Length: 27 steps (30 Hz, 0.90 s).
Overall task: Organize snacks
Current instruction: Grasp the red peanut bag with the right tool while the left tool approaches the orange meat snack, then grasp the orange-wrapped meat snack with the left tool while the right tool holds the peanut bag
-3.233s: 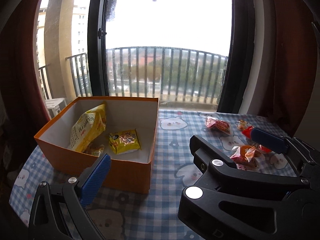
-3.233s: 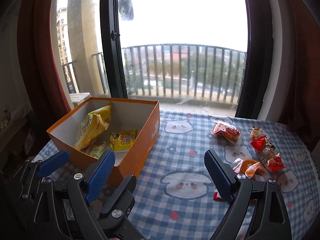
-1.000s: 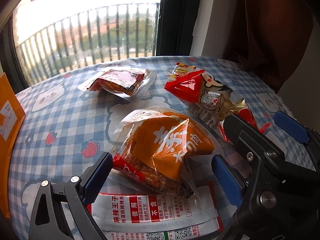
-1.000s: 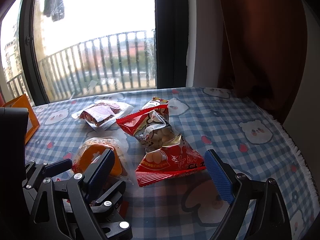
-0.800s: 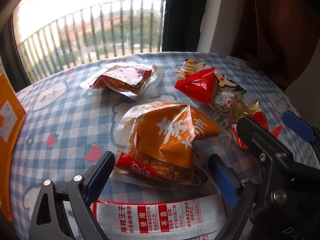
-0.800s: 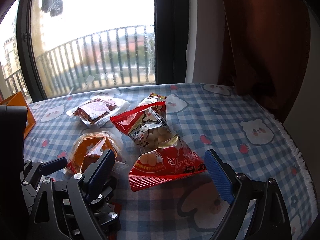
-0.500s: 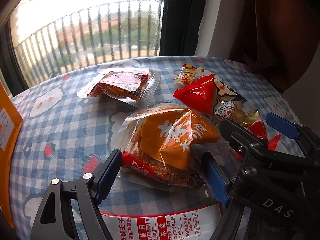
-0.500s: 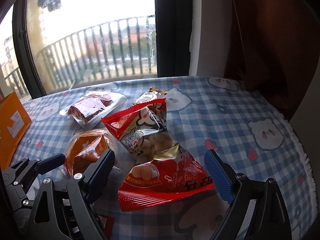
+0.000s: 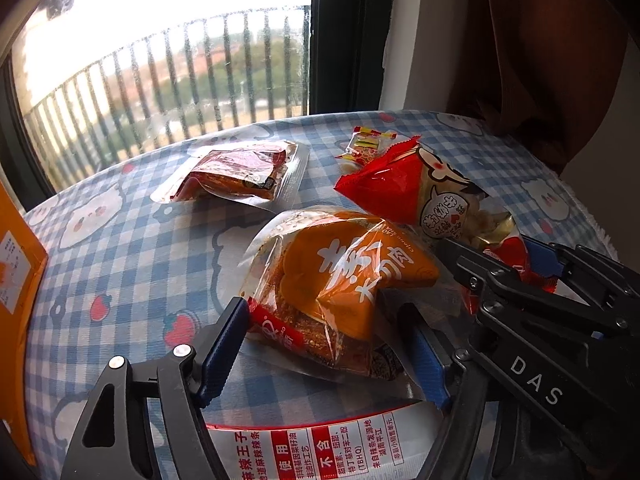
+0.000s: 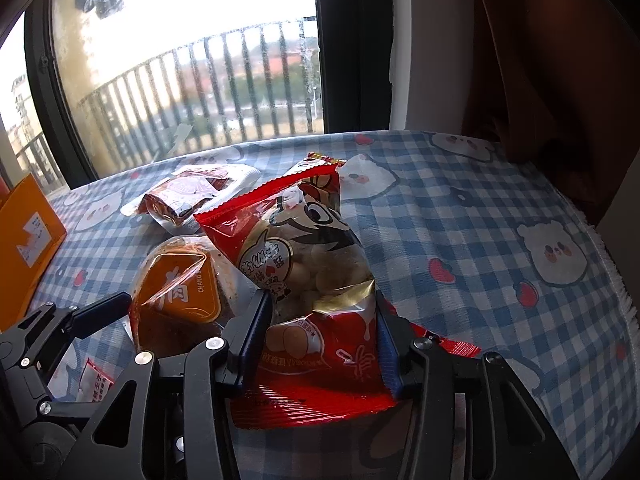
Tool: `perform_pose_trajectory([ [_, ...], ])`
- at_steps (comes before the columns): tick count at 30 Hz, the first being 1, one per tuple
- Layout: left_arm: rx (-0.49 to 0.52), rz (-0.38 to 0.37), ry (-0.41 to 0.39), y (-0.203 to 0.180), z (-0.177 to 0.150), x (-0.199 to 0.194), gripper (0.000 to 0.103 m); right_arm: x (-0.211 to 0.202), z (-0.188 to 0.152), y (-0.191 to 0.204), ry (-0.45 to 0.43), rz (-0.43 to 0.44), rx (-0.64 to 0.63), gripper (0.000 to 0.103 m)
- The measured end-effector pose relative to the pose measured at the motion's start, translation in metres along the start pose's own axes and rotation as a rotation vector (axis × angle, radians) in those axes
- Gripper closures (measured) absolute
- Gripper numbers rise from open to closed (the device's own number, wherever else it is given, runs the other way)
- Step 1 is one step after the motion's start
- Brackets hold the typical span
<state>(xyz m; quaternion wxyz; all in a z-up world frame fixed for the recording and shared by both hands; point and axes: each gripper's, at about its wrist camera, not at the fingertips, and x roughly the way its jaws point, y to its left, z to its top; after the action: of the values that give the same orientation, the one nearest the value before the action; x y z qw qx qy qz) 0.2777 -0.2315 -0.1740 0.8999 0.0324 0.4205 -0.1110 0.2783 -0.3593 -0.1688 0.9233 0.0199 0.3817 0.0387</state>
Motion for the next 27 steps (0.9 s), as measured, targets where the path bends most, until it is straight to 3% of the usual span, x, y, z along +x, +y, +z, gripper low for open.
perform_pose_trajectory([
  [17,-0.011,-0.031,-0.036,0.002,-0.036,-0.052,0.034,-0.061,-0.037,0.019,-0.041,0.019,0.073,0.058],
  [18,-0.011,-0.033,-0.041,0.002,-0.037,-0.056,0.036,-0.065,-0.039,0.021,-0.045,0.019,0.070,0.058],
  [19,-0.004,-0.055,-0.055,0.001,-0.039,-0.062,0.066,-0.069,-0.041,0.023,-0.051,0.020,0.070,0.058],
  [20,0.005,-0.061,-0.065,0.000,-0.040,-0.067,0.070,-0.073,-0.041,0.024,-0.054,0.026,0.071,0.058],
  [27,-0.023,-0.100,-0.053,0.004,-0.049,-0.082,0.070,-0.095,-0.046,0.041,-0.075,0.048,0.069,0.058],
])
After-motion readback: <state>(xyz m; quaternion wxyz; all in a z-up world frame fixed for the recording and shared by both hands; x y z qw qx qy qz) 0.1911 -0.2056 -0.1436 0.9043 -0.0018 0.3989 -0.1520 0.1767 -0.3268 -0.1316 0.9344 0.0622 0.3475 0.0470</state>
